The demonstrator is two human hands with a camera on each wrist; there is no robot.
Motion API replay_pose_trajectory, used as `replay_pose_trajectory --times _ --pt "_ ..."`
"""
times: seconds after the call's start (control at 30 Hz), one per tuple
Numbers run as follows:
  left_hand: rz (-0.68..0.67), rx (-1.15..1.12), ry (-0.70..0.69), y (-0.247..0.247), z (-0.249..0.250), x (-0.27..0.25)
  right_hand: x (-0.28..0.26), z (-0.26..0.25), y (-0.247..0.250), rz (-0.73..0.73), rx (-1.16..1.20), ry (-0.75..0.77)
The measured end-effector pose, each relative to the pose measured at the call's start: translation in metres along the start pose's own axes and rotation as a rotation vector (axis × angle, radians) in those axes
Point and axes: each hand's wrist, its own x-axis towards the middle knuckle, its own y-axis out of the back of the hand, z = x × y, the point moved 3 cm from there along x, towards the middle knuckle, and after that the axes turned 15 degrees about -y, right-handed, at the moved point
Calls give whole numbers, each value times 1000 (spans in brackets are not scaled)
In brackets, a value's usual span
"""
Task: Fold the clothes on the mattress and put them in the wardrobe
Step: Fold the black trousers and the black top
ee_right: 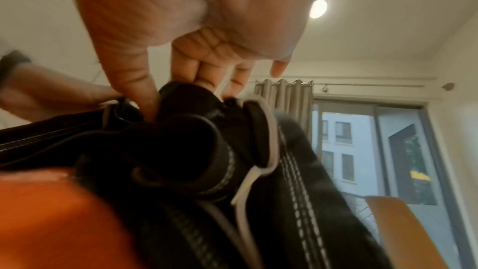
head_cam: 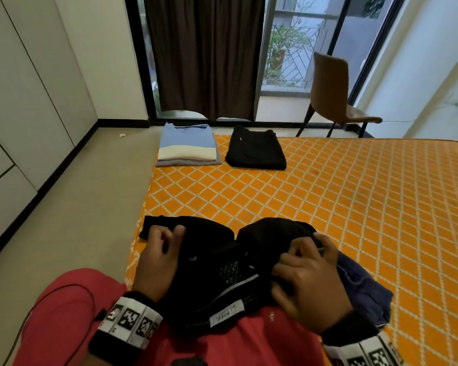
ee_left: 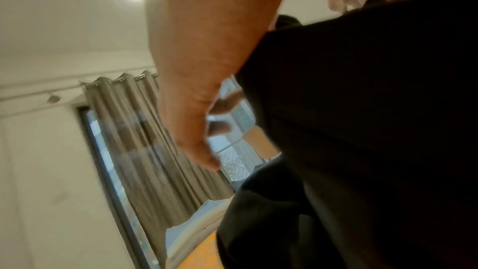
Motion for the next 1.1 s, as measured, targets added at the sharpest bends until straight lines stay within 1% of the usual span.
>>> replay_pose_trajectory --times 0.03,0.07,0.13,0.17,0.2,0.23,0.27,0.3,0.37,0.43,0.5,0.53,0.57,0.6,0.63,0.67,0.73,0.8,0.83,0.9,1.03,1.1 --pt "-50 119 -70 -3 3 -1 -5 -5 -4 -19 -3 37" --pt "-102 217 -173 -9 8 -2 -9 -8 -9 -41 1 70" --pt "-237 334 -438 -25 22 -7 -14 -9 -17 -94 27 106" --pt "-332 367 -561 -35 28 -11 -15 -10 -20 -131 43 102" --pt "-429 389 -636 -46 32 -16 -15 -11 -20 -164 59 82" --pt "-511 393 -659 -57 31 -22 -14 -11 -20 -188 72 50" --pt "-561 392 -643 -65 28 -27 -10 -11 -19 -207 83 11" --pt "-574 374 -602 -70 26 -31 -5 -10 -18 -216 91 -26" --pt "-519 305 -507 -74 21 -33 9 -9 -13 -221 98 -68" --pt "-499 256 -449 -70 18 -31 24 -12 1 -195 94 -67" --pt "-516 174 -388 -63 14 -28 36 -21 24 -63 140 -26" --pt "-507 125 -352 -60 12 -28 41 -26 34 8 190 -5" --pt "-486 87 -322 -57 10 -28 48 -30 40 42 246 22" --pt "-464 65 -297 -55 9 -28 57 -34 40 12 297 57" --pt "-441 60 -280 -54 9 -29 66 -37 35 -78 325 90" --pt "-415 67 -270 -55 8 -30 75 -37 22 -209 318 118" --pt "-362 107 -268 -58 7 -30 90 -34 -14 -478 159 182" --pt "-360 200 -276 -63 6 -30 97 -28 -43 -646 3 246" --pt "-375 262 -287 -65 6 -30 99 -26 -53 -686 -17 267" --pt "-384 373 -329 -69 7 -33 99 -21 -66 -711 18 290" --pt "-319 536 -487 -74 7 -34 90 -22 -81 -664 33 351" --pt "-287 553 -521 -75 5 -32 89 -24 -85 -633 46 361"
